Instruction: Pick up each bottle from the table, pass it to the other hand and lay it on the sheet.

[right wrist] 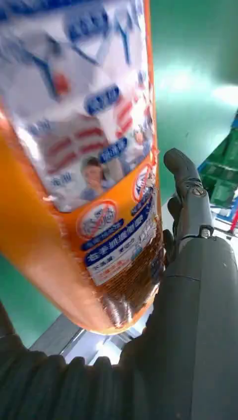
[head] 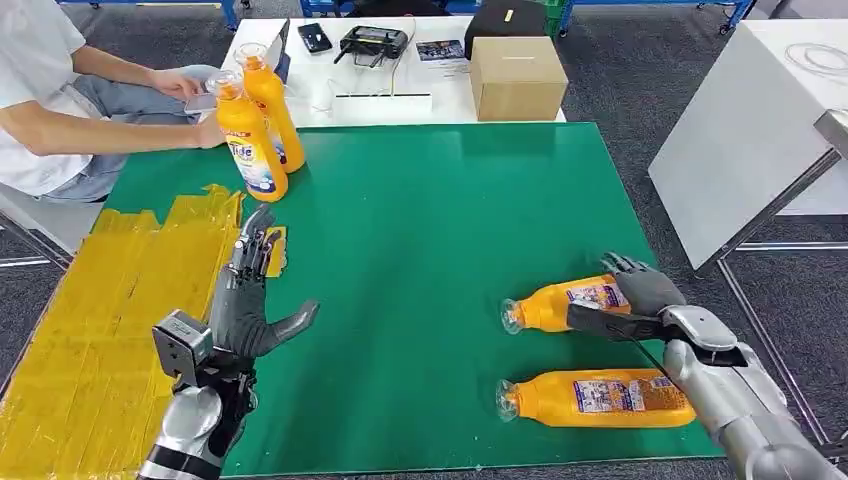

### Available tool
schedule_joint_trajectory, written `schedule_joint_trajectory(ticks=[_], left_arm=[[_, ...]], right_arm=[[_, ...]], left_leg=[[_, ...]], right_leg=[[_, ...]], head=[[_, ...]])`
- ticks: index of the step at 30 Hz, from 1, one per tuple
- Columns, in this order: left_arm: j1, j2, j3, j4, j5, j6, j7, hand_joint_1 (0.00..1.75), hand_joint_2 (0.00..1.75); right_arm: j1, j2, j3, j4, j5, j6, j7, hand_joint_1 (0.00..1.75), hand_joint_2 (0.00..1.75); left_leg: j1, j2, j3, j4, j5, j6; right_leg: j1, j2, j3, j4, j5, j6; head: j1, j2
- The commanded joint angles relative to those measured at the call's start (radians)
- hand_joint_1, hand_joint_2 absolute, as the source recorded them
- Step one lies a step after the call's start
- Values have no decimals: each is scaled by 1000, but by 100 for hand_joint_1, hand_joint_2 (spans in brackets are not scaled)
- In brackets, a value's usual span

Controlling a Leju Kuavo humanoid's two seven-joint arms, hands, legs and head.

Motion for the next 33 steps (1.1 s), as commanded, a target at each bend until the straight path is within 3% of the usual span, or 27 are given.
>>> schedule_joint_trajectory(ticks=[1,12,22,24,26,27,30,31,33], left_arm=[[-59,4,-34,110,18,-7,8,0,175],[-59,6,-35,115,28,-4,8,0,175],[-23,11,-15,69,33,1,7,0,175],[-17,13,-17,56,21,6,13,0,175],[-13,26,-39,44,-31,19,44,0,175],[-14,30,-50,42,-43,18,51,0,175],[-15,30,-54,42,-45,19,52,0,175],[-23,42,-71,51,-66,17,65,0,175],[-40,54,-104,69,-105,15,86,0,175]], right_arm=[[-69,8,95,212,-18,56,-15,173,175],[-69,34,129,226,-22,37,-28,175,175],[43,80,43,10,-108,-139,-105,175,175],[95,120,-22,-84,-133,-214,-126,175,175],[160,223,-143,-227,-209,-319,-134,175,175],[183,261,-168,-289,-248,-328,-151,175,175],[191,273,-161,-324,-237,-319,-122,175,175],[213,312,-215,-376,-370,-306,-189,175,175],[251,374,-263,-479,-493,-305,-251,175,175]], left_leg=[[1,-1,5,-2,-1,0],[2,-2,10,-3,0,-1],[2,2,10,-2,-1,-1],[2,2,9,-2,-1,-1],[2,3,12,-3,-2,-2],[2,2,9,-2,-1,-1],[1,2,5,-1,-1,-1],[2,4,6,-1,-2,-2],[1,0,5,-1,-1,-1]], right_leg=[[1,0,6,-3,0,-1],[2,-2,10,-5,0,-2],[2,3,10,-3,0,-2],[3,2,9,-3,0,-2],[4,3,11,-4,-1,-3],[4,3,9,-2,0,-2],[3,4,5,0,0,-1],[4,5,5,0,0,-2],[3,0,4,0,-1,-1]], head=[[0,0],[0,0],[0,0],[0,0],[0,0],[0,0],[0,0],[0,0],[-1,0]])
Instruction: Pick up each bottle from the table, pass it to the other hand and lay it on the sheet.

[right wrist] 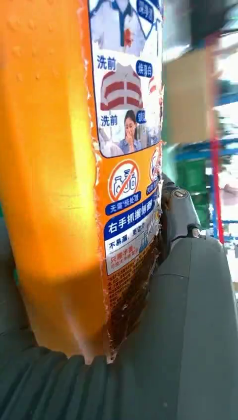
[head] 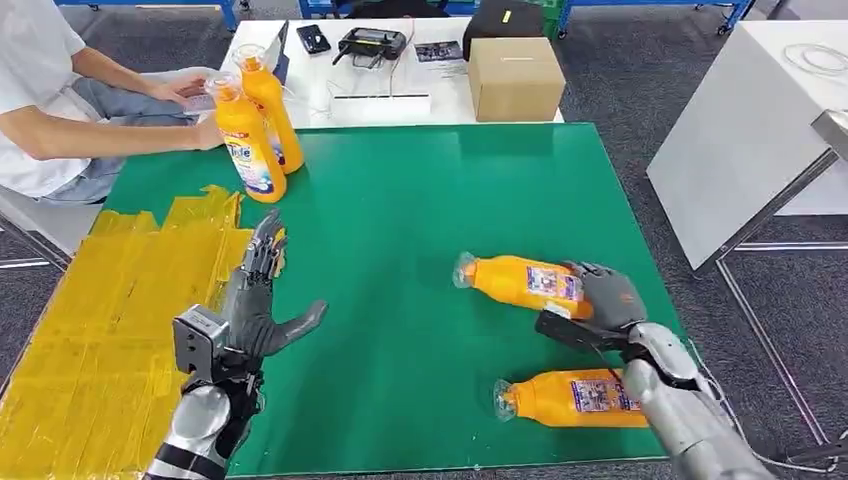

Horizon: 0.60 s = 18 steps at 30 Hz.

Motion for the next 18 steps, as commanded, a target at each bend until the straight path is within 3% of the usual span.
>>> schedule_joint_trajectory(ticks=[1,3,7,13,18], left_arm=[[-53,59,-102,51,-86,-11,54,0,175],[-83,70,-138,81,-118,-25,79,0,175],[-106,66,-155,107,-92,-61,85,0,175],[-106,70,-158,105,-87,-66,85,0,175],[-132,59,-182,116,-75,-79,81,0,175]], right_arm=[[136,253,-220,-394,-307,19,-124,175,175],[151,299,-211,-444,-410,63,-134,175,175],[140,342,-161,-410,-467,95,-142,175,175],[132,340,-158,-391,-498,97,-156,175,175],[102,387,-45,-305,-602,259,-150,175,175]], left_leg=[[1,1,3,-1,-2,-1],[2,1,2,0,-2,-1],[1,-1,1,-1,-1,-1],[1,1,2,-1,-1,-1],[1,2,2,-1,-2,-1]], right_leg=[[1,1,3,-1,-1,-2],[1,1,2,0,-2,-2],[0,-1,1,-1,-1,-1],[0,1,2,-1,-1,-2],[0,1,2,-1,-1,-2]], head=[[1,0],[1,0],[0,0],[1,0],[1,0]])
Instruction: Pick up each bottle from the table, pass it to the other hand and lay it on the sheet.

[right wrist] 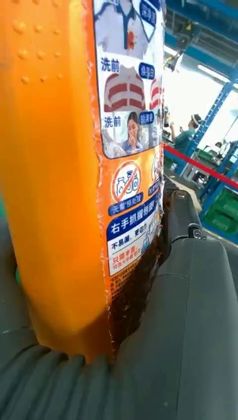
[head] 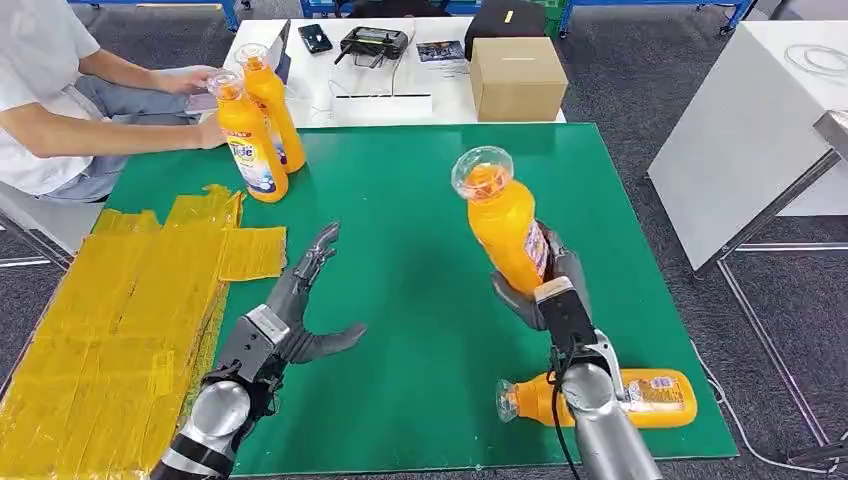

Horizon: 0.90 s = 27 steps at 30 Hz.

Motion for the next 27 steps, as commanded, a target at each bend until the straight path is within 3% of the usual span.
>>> schedule_joint_trajectory(ticks=[1,10,18,27], left_arm=[[-78,25,-70,76,19,-19,1,0,175],[-78,29,-74,74,24,-18,2,0,175],[-104,16,-88,79,88,-46,5,0,175],[-121,0,-71,104,220,-121,29,0,175]], right_arm=[[-54,84,111,106,-102,144,-1,175,175],[-56,73,121,105,-114,135,-6,175,175],[-127,144,344,349,-94,216,18,175,175],[-146,172,485,426,-32,215,15,175,175]], left_leg=[[1,2,2,0,-1,-1],[1,1,3,-1,-1,0],[1,4,4,-1,-1,-1],[1,2,3,-1,-1,-1]], right_leg=[[1,3,2,-1,0,-1],[1,2,3,-1,-1,-1],[1,5,4,-2,0,-2],[2,3,3,-1,-1,-1]], head=[[0,0],[0,0],[0,0],[0,0]])
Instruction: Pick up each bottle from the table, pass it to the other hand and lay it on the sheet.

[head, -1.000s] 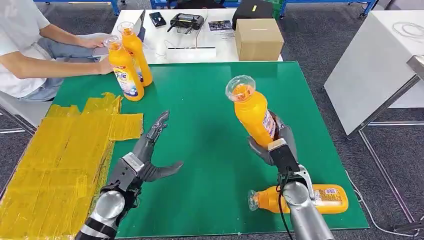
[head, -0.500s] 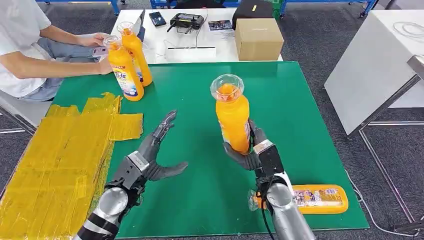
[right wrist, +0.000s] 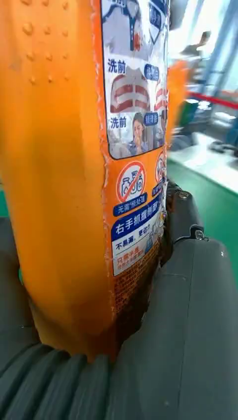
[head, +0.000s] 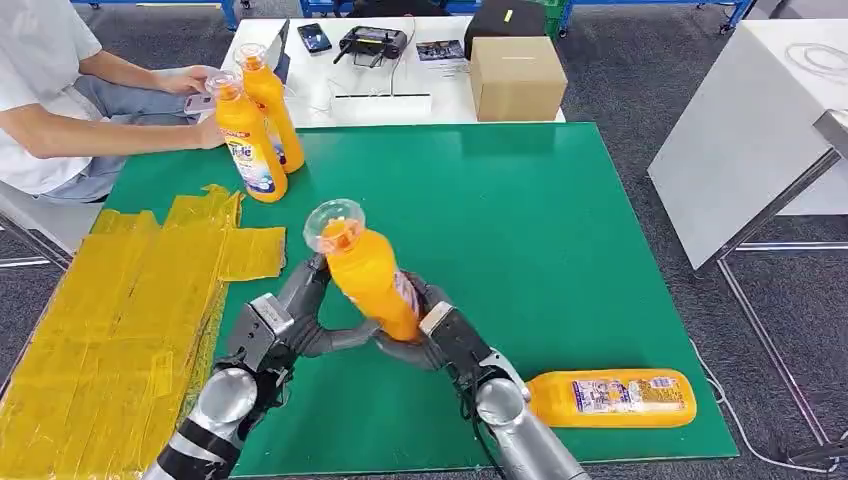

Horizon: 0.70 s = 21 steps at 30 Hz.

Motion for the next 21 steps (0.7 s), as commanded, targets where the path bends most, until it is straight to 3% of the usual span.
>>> schedule_joint_trajectory(ticks=[1,14,15,16,21], left_arm=[[-61,-5,-10,84,137,-84,31,0,175],[-52,-9,-18,82,217,-119,48,0,175],[-50,-11,-18,88,219,-115,49,12,175],[-50,-12,-21,91,218,-114,49,175,175],[-47,-14,-36,117,210,-102,45,175,175]], right_arm=[[-84,28,185,205,47,-9,-1,175,175],[-81,31,217,226,64,-34,-7,175,175],[-80,33,218,228,65,-37,-8,175,175],[-78,33,218,228,66,-39,-9,175,175],[-72,27,217,198,60,-49,-15,175,175]], left_leg=[[1,1,5,-1,-2,0],[1,-1,4,-1,-1,0],[0,-1,2,-1,-1,0],[0,-1,4,-1,-1,0],[1,-1,4,-1,-1,0]], right_leg=[[1,2,5,-2,0,-1],[0,-1,5,-2,-1,-1],[0,0,2,-1,-1,-1],[0,0,4,-2,-1,-1],[1,-1,5,-2,-1,-1]], head=[[0,0],[0,0],[0,0],[0,0],[0,0]])
